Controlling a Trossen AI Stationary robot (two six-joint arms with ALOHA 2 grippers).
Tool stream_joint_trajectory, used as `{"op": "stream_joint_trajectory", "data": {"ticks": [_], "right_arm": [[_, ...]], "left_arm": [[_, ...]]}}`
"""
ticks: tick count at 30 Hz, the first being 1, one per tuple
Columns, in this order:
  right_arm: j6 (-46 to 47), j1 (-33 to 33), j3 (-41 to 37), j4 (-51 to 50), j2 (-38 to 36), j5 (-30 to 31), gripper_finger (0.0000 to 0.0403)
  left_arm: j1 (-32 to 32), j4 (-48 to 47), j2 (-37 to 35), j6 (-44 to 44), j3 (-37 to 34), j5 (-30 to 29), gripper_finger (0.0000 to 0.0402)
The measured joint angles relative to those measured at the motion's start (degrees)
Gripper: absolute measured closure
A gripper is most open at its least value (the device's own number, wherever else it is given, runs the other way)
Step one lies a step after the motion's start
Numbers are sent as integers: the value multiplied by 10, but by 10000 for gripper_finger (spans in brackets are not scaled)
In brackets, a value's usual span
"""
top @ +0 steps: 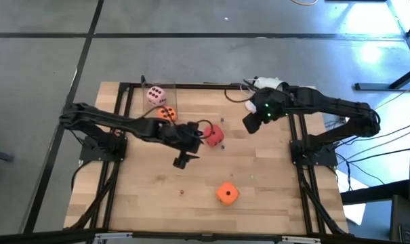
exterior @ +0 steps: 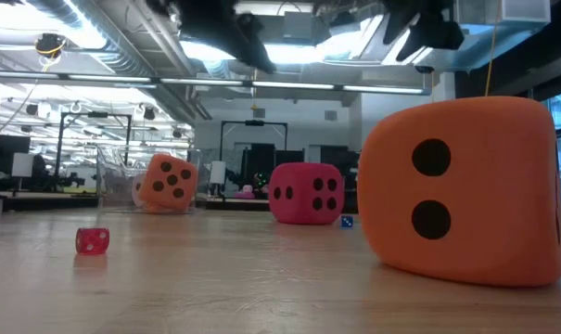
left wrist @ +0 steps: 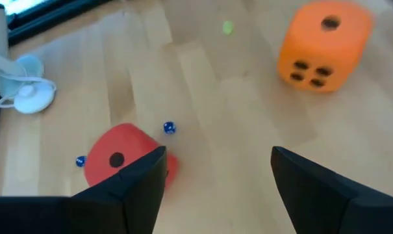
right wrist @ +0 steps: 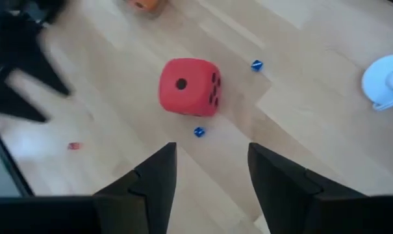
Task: Pick & Place Dice
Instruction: Put the large red dice into the transparent bin
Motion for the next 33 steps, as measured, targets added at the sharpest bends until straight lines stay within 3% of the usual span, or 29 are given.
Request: {"op": "stream_joint_trajectory", "data": {"ticks": [9,16,22,33], "right_arm": [[29,47,0,0,-10,22,228],[52,73,0,0,-9,41,237],[60,96,0,0,-9,52,239],[69,104,0,0,-9,52,239]], "left_arm": [[22,31,88,123,0,-86,114],[43,61,135,166,0,-99,114],[52,114,158,216,0,-183,114],[65,121,164,283,0,-121,114]]}}
